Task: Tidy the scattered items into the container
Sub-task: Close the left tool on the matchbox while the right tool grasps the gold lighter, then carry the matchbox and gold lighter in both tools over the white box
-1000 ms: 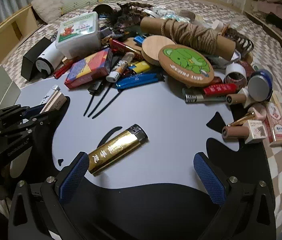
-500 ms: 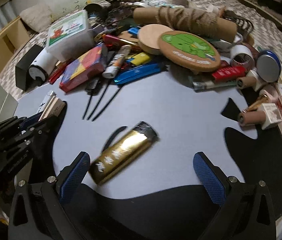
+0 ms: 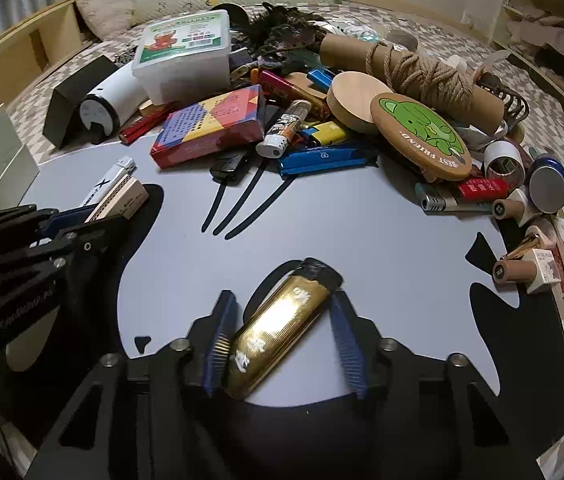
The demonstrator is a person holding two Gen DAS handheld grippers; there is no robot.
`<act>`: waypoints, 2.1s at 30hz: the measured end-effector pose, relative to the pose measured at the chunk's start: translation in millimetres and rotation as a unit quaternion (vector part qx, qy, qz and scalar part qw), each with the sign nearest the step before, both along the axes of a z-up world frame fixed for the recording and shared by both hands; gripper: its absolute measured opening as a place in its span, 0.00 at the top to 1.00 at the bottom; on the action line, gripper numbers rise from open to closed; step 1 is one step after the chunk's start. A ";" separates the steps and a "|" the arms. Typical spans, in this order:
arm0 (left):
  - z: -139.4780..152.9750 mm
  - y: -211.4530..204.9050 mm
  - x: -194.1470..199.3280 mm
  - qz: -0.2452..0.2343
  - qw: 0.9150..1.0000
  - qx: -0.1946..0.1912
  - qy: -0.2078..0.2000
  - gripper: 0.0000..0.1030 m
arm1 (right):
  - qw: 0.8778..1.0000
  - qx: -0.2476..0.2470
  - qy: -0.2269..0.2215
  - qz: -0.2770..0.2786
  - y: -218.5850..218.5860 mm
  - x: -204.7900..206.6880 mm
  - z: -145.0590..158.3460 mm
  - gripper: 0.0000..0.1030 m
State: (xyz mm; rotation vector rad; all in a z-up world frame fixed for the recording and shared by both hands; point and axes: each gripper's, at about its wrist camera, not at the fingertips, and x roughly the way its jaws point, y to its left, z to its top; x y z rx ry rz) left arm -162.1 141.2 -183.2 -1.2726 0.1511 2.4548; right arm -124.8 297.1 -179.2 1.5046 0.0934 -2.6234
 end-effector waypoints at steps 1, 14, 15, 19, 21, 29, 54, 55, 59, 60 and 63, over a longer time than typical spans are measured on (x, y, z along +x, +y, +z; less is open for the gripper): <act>-0.1 -0.4 0.6 0.001 1.000 0.001 0.000 0.81 | 1.000 -0.003 0.000 0.002 1.8 1.2 0.5 0.65; 0.5 -0.1 7.5 0.010 1.000 -0.007 0.002 0.81 | 0.999 -0.029 -0.007 0.018 14.0 21.9 5.4 0.75; 0.8 -0.6 7.9 0.011 1.000 -0.006 0.001 0.81 | 0.999 -0.030 -0.007 0.019 14.1 23.1 5.9 0.75; 3.2 -5.4 9.3 0.021 1.000 0.007 -0.011 0.81 | 0.999 -0.039 -0.011 0.015 16.6 21.8 8.1 0.75; 6.2 -7.0 11.1 0.023 1.000 0.011 -0.011 0.81 | 0.999 -0.045 -0.008 0.009 18.5 19.6 11.5 0.76; 37.6 -14.4 17.4 0.028 0.999 0.029 0.022 0.81 | 0.997 -0.073 0.018 -0.016 27.9 14.0 35.0 0.76; 127.4 -91.5 57.3 0.105 0.990 0.025 0.090 0.81 | 0.991 -0.083 0.104 0.029 -31.1 0.4 111.5 0.76; 129.8 -97.1 59.4 0.111 0.989 0.026 0.091 0.81 | 0.990 -0.084 0.106 0.034 -36.5 -0.1 114.1 0.76; 141.5 -123.4 69.1 0.136 0.986 0.035 0.095 0.81 | 0.988 -0.087 0.115 0.053 -59.5 -0.9 124.3 0.76; 144.7 -129.9 71.4 0.142 0.984 0.035 0.098 0.81 | 0.987 -0.087 0.118 0.058 -65.2 -1.0 126.8 0.76; 154.7 -149.2 78.6 0.161 0.981 0.037 0.106 0.81 | 0.986 -0.089 0.123 0.070 -80.2 -1.7 132.5 0.76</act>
